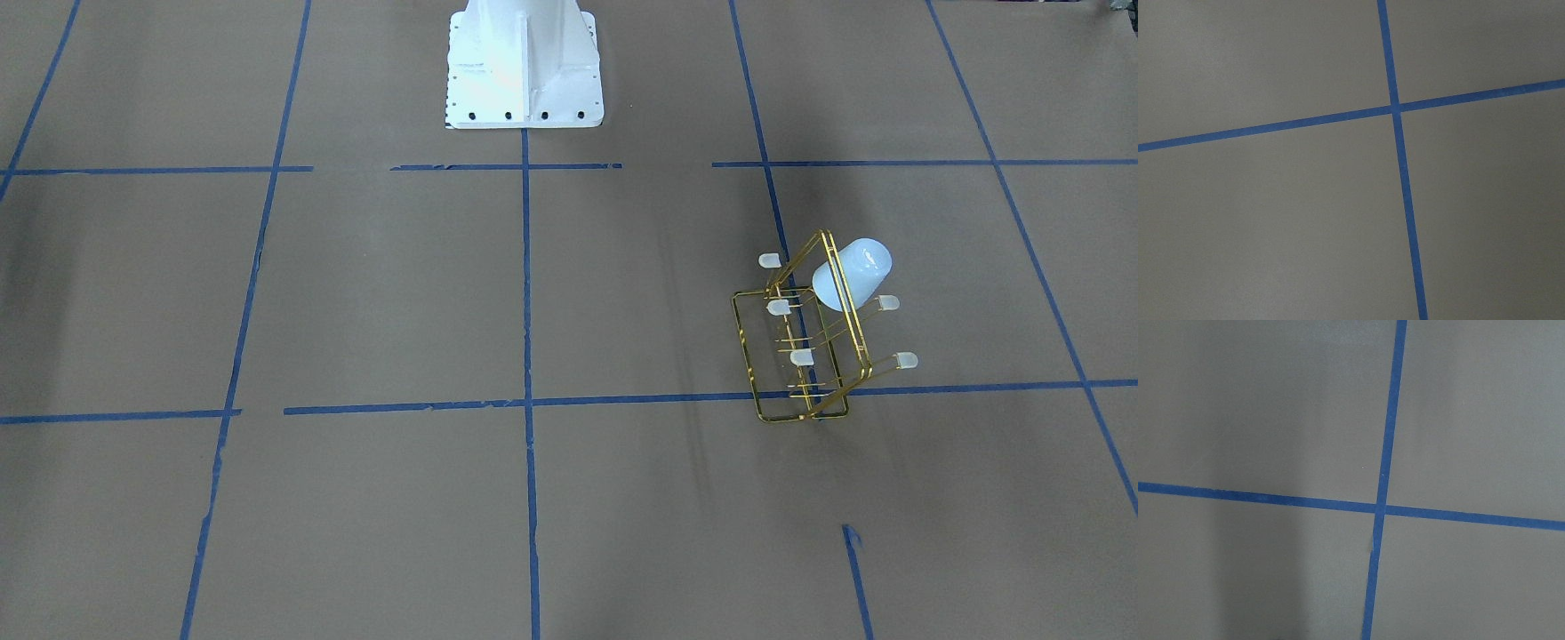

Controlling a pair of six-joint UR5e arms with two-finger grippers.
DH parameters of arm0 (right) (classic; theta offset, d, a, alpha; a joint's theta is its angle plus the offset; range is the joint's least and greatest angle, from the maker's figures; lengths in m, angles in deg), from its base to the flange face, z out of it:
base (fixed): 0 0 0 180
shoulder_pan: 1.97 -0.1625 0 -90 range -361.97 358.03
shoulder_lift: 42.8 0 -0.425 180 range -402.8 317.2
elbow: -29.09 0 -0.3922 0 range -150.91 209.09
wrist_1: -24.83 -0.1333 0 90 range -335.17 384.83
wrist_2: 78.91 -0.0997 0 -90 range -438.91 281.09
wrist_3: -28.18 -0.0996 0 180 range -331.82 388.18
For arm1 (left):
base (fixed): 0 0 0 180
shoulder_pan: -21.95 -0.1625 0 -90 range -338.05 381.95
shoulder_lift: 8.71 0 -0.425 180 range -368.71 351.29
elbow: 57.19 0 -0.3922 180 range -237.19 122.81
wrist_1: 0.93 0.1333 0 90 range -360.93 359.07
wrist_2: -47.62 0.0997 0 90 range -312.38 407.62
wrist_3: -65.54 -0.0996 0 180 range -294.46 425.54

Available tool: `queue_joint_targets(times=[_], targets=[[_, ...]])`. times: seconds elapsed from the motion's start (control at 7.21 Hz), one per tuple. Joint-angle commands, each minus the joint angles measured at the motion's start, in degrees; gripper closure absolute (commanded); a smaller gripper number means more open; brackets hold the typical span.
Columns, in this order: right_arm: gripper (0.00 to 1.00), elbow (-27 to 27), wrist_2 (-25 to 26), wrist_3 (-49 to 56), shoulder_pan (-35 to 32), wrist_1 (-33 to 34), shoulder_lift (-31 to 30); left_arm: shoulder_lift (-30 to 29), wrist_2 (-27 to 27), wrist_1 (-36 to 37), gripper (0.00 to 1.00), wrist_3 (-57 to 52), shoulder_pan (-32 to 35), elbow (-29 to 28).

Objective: Hang cup on cup holder

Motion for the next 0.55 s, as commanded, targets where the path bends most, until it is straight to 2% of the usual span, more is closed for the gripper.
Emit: queue_joint_targets(times=[0.0,0.42], targets=[[0.0,0.0,0.0,0.0,0.0,0.0,0.0,-0.8,-4.9,0.7,0.0,-0.3,0.2,-0.5],[0.0,0.0,0.0,0.0,0.1,0.0,0.0,-0.1,-9.7,0.4,0.0,-0.9,1.5,-2.7]])
